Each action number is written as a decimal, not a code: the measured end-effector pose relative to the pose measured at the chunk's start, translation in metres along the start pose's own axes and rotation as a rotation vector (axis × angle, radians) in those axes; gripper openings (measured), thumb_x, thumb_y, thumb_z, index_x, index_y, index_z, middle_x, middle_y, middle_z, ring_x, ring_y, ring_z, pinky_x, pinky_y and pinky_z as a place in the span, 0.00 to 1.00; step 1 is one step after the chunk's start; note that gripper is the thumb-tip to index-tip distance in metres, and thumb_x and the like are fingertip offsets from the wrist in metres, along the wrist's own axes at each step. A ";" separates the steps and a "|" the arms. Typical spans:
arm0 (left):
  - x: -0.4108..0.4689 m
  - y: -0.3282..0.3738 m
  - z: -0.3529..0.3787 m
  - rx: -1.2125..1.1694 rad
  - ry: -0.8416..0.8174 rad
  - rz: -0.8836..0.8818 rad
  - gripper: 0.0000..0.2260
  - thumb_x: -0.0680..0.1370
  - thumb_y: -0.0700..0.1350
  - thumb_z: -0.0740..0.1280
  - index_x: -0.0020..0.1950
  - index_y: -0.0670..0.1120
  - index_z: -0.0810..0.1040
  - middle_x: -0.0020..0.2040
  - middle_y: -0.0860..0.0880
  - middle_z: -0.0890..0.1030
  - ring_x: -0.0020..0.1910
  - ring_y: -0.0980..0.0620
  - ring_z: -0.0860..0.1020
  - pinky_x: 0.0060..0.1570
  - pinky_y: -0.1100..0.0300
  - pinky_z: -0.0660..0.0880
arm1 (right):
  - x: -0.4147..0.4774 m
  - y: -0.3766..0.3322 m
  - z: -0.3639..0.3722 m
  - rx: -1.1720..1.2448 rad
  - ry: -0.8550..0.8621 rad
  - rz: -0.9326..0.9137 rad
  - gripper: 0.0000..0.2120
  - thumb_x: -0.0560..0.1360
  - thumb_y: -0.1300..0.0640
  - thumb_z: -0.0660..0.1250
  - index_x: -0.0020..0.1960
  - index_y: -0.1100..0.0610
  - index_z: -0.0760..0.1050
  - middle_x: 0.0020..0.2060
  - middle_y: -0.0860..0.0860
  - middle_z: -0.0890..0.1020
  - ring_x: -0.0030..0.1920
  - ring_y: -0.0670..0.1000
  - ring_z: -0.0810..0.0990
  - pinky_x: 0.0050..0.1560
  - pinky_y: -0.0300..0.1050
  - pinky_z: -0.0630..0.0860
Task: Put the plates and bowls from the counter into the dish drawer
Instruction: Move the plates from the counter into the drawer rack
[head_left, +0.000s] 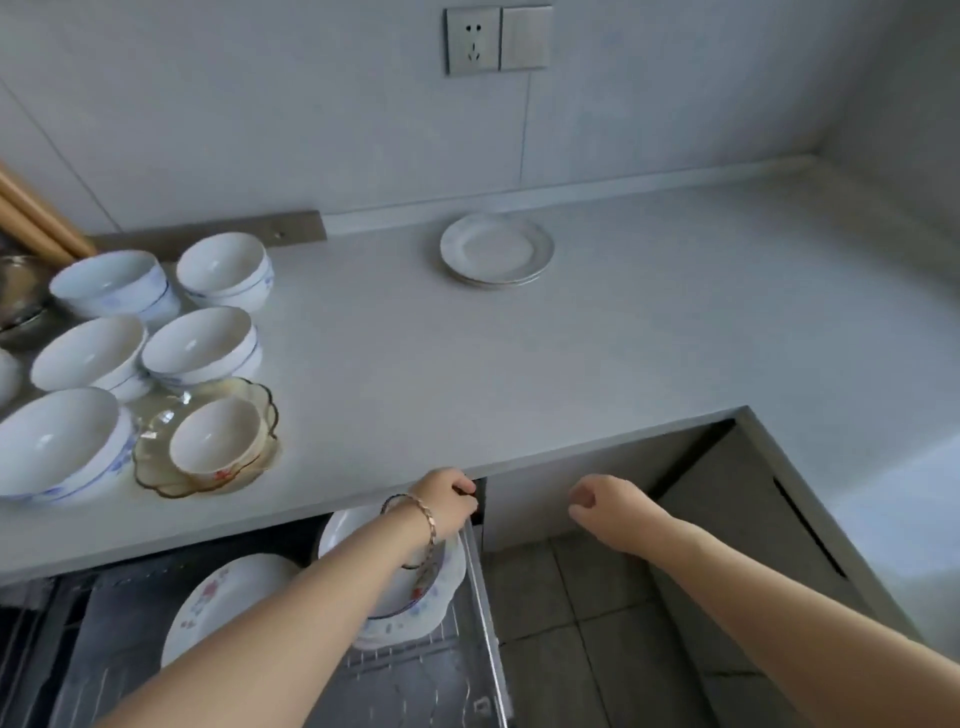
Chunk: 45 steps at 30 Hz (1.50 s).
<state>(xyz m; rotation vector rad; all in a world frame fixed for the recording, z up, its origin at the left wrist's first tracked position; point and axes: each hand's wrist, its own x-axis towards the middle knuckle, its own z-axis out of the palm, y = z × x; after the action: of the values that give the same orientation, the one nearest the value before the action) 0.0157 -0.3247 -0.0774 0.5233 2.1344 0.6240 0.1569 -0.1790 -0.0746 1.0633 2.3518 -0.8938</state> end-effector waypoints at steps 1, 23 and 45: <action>0.001 0.020 0.007 -0.032 0.020 -0.004 0.08 0.76 0.38 0.60 0.52 0.44 0.77 0.44 0.44 0.79 0.39 0.49 0.76 0.40 0.63 0.71 | -0.001 0.012 -0.019 -0.033 0.011 -0.024 0.16 0.76 0.56 0.59 0.62 0.58 0.74 0.60 0.56 0.78 0.61 0.56 0.76 0.62 0.46 0.73; 0.164 0.193 -0.043 -0.007 0.254 -0.077 0.17 0.76 0.40 0.59 0.65 0.43 0.73 0.59 0.40 0.79 0.53 0.44 0.78 0.50 0.60 0.73 | 0.149 0.044 -0.239 -0.176 0.025 -0.148 0.16 0.78 0.53 0.59 0.64 0.54 0.73 0.64 0.51 0.75 0.65 0.52 0.73 0.63 0.42 0.69; 0.410 0.160 -0.154 -0.606 0.367 -0.329 0.17 0.56 0.35 0.68 0.45 0.43 0.75 0.47 0.40 0.80 0.46 0.43 0.79 0.49 0.44 0.79 | 0.435 -0.071 -0.255 0.776 -0.012 0.217 0.20 0.71 0.69 0.64 0.63 0.63 0.70 0.47 0.57 0.77 0.47 0.56 0.77 0.57 0.58 0.77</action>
<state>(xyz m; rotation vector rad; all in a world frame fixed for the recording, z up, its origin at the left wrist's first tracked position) -0.3183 -0.0068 -0.1474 -0.2889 2.1409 1.1785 -0.1963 0.1852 -0.1213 1.5368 1.8313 -1.7740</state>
